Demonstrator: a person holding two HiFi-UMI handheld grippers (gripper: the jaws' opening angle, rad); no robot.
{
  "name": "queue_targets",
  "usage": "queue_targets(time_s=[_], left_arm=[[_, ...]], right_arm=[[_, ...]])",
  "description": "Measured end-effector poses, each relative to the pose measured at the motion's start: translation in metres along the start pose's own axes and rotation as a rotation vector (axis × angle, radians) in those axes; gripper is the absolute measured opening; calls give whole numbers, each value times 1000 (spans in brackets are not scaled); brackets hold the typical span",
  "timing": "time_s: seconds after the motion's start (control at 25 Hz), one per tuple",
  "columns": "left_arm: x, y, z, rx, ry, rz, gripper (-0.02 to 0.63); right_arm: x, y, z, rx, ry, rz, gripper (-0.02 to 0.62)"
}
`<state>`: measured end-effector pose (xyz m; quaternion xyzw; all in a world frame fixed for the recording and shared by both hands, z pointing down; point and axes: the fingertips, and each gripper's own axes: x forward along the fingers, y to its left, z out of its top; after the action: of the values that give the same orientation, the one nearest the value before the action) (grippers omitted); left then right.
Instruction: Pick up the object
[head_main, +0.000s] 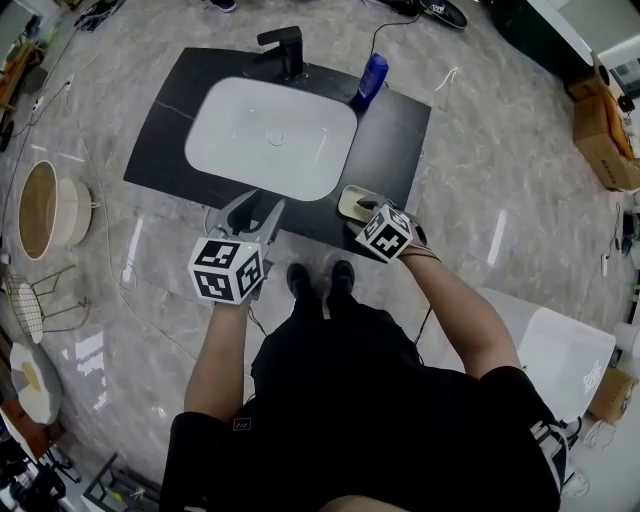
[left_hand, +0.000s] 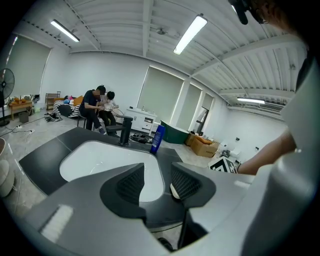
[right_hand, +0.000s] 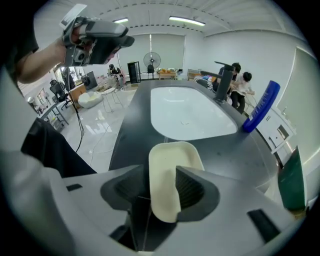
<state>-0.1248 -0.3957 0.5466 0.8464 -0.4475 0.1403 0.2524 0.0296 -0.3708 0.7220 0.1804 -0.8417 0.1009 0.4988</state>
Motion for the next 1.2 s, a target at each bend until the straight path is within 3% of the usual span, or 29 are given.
queue_targets(time_s=[0.44, 0.72, 0.84, 0.96, 1.0, 1.2], left_arm=[[-14, -1, -1, -28, -29, 43, 172], [-19, -2, -6, -49, -33, 79, 167], [-19, -4, -9, -54, -26, 87, 166], [-21, -4, -8, -55, -22, 96, 166], [-21, -4, -8, -55, -20, 98, 164], [-21, -5, -8, -52, -17, 104, 163]], right_arm=[[9, 6, -5, -83, 95, 53, 204], [11, 10, -3, -142, 104, 73, 169], [11, 11, -5, -171, 100, 67, 109], [9, 9, -3, -191, 89, 56, 89], [8, 8, -3, -199, 90, 48, 49], [2, 1, -8, -192, 85, 31, 29]])
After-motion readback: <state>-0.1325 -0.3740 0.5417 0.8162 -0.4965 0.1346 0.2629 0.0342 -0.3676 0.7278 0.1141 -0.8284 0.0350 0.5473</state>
